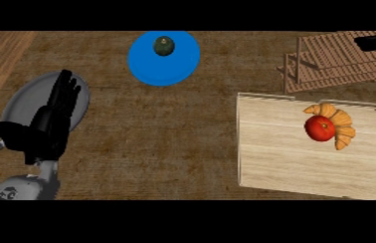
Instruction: Pick the croissant from the tray and place it in the tiered shelf
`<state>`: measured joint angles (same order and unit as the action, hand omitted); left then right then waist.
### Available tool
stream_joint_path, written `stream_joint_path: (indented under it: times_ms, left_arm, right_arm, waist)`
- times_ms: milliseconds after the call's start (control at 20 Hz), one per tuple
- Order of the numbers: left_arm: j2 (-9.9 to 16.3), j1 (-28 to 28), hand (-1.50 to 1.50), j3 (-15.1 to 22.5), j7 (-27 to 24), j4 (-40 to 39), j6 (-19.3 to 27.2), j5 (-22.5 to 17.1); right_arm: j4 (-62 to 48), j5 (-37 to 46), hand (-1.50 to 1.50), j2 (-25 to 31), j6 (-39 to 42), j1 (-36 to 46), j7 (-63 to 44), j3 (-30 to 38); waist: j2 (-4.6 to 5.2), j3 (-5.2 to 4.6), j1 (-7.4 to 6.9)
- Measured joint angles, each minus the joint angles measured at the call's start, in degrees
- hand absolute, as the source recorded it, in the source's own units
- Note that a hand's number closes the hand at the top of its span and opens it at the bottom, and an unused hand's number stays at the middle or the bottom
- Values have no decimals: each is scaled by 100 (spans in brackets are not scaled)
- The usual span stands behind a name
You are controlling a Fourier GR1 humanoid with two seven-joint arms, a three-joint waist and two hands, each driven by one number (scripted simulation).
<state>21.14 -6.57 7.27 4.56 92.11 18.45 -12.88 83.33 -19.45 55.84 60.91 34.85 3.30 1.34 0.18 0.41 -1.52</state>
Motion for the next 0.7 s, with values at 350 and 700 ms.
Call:
stream_joint_path:
  times_ms: [350, 700]
  left_arm:
    - [10, 131, 0, -24, 62, 172, 24, 48]
    - [-34, 117, 0, -64, 125, 192, 17, 105]
  right_arm:
    - [1378, 2146, -150, -44, -442, -672, 628, -221]
    - [1442, 4350, -150, 111, -1945, -1379, 1909, -921]
  waist:
    - [10, -3, 73]
    - [23, -16, 65]
